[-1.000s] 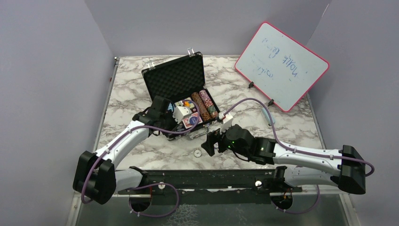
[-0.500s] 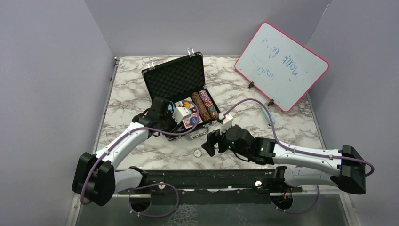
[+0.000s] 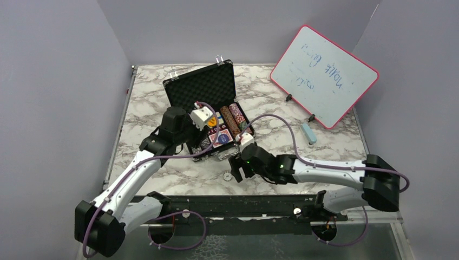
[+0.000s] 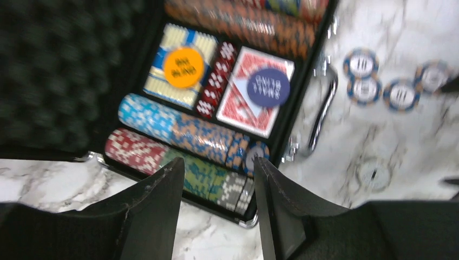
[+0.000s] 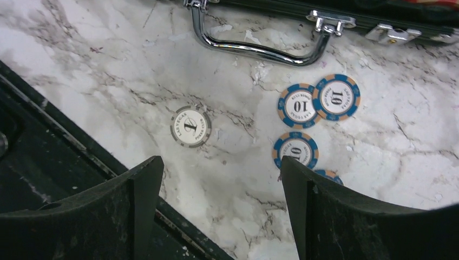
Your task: Pack up texas hold em set
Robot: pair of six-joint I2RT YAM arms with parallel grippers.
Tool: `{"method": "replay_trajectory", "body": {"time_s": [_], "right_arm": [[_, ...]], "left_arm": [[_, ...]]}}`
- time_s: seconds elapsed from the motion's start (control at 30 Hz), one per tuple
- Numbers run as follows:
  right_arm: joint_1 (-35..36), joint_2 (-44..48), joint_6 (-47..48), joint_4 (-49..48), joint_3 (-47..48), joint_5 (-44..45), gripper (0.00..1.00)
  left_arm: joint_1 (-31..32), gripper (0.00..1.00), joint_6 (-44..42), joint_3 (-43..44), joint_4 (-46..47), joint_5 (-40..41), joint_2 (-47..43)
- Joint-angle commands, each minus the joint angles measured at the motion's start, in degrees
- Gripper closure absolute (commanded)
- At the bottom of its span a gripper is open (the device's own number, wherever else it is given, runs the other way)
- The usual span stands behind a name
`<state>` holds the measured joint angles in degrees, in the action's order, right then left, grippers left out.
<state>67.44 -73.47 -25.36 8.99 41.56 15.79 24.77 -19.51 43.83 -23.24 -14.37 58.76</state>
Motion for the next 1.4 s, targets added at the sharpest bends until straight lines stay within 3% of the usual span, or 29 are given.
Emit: {"method": "replay_trajectory", "body": {"time_s": [0.0, 0.17, 0.3, 0.47, 0.73, 1.13, 1.27, 1.37], "right_arm": [[0.1, -11.4, 2.2, 7.8, 8.5, -0.8, 0.20], [0.2, -24.1, 1.4, 16.0, 18.9, -1.4, 0.22], [0.5, -30.6, 0.9, 22.4, 26.1, -3.5, 0.27], [0.5, -34.7, 0.5, 29.4, 31.6, -6.6, 0.31], [0.5, -39.8, 2.3, 32.1, 35.5, -10.3, 0.36], [0.6, -45.4, 3.0, 32.2, 38.2, -13.3, 0.43], [0.5, -45.9, 3.1, 32.2, 38.3, -13.4, 0.50], [0.5, -45.9, 3.2, 32.1, 38.3, -14.4, 0.61]], "left_arm": [[-0.1, 0.47, 13.9, 4.1, 9.3, 6.2, -5.1], [-0.1, 0.45, 22.3, 5.3, 8.8, 12.8, -9.0], [-0.1, 0.37, 33.0, 9.1, 1.2, 18.7, -10.1], [-0.1, 0.32, 41.1, 10.2, -2.6, 18.4, -11.2], [-0.1, 0.24, 41.6, 8.4, -2.5, 17.9, -12.5], [-0.1, 0.22, 42.0, 7.2, -3.1, 17.3, -12.6], [-0.1, 0.22, 42.0, 6.8, -3.1, 17.4, -12.8], [-0.1, 0.22, 41.9, 6.5, -3.1, 17.3, -13.1]]}}
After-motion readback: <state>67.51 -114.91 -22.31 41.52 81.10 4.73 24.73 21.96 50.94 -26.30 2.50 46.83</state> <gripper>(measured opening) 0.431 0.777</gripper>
